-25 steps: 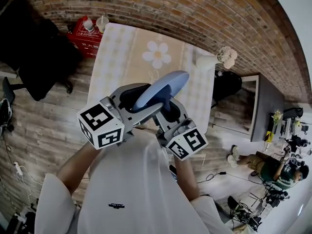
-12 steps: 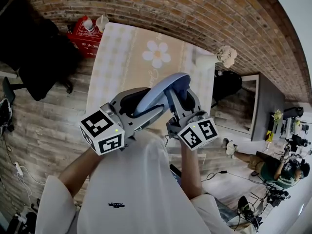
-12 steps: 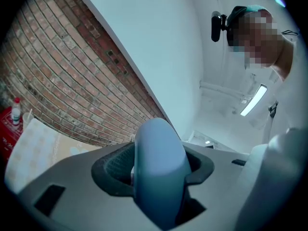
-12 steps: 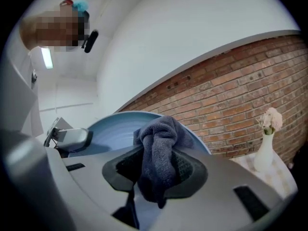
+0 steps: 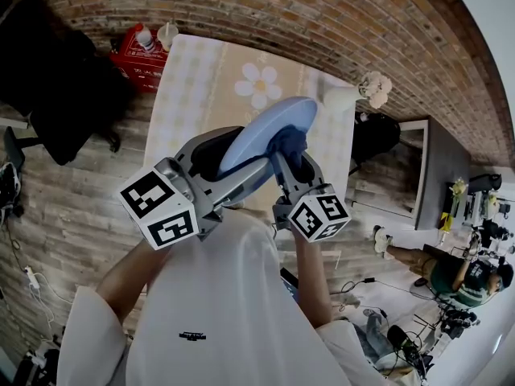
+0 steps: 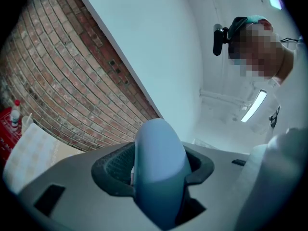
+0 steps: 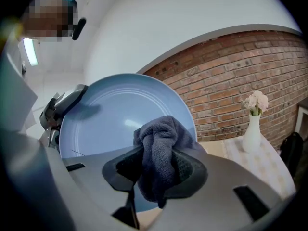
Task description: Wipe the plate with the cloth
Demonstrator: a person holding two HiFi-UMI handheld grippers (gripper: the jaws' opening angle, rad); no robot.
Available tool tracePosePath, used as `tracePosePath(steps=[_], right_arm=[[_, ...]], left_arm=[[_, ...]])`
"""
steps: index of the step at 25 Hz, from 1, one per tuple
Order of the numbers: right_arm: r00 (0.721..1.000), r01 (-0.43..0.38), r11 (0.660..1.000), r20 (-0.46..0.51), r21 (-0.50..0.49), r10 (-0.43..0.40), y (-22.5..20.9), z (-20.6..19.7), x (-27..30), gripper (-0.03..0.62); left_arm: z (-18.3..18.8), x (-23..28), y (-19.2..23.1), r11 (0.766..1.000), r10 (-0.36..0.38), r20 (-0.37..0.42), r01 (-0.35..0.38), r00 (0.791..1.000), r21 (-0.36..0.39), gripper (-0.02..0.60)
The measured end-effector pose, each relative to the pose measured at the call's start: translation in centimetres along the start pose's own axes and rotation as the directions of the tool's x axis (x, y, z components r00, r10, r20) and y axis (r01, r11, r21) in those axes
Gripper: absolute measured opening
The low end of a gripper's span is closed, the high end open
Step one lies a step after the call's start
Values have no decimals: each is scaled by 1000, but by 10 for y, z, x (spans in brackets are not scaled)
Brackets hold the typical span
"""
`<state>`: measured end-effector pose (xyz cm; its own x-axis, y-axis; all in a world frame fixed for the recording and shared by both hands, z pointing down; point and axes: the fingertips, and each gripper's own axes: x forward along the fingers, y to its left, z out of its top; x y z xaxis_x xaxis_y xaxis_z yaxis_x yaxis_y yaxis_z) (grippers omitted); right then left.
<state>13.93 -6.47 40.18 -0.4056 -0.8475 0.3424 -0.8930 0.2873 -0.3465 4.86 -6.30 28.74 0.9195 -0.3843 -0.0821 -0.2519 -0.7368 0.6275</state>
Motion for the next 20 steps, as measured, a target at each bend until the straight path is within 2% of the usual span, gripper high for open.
tracePosePath(steps=[5,11,20], right_arm=[[998,-36,999,-52,10,36,18,-16,3,143],[980,-137,989,-153,-61,127,58,-40,2,143],[949,-288,958,-134,-6,285,114,-32,1,143]], left_arm=[[10,0,8,1000,15,28,-15,999,-15,242],[15,-4,19,998,51,62,-49,997,-33,242],[15,-6,23,998,59,67,-58,996,-16,242]])
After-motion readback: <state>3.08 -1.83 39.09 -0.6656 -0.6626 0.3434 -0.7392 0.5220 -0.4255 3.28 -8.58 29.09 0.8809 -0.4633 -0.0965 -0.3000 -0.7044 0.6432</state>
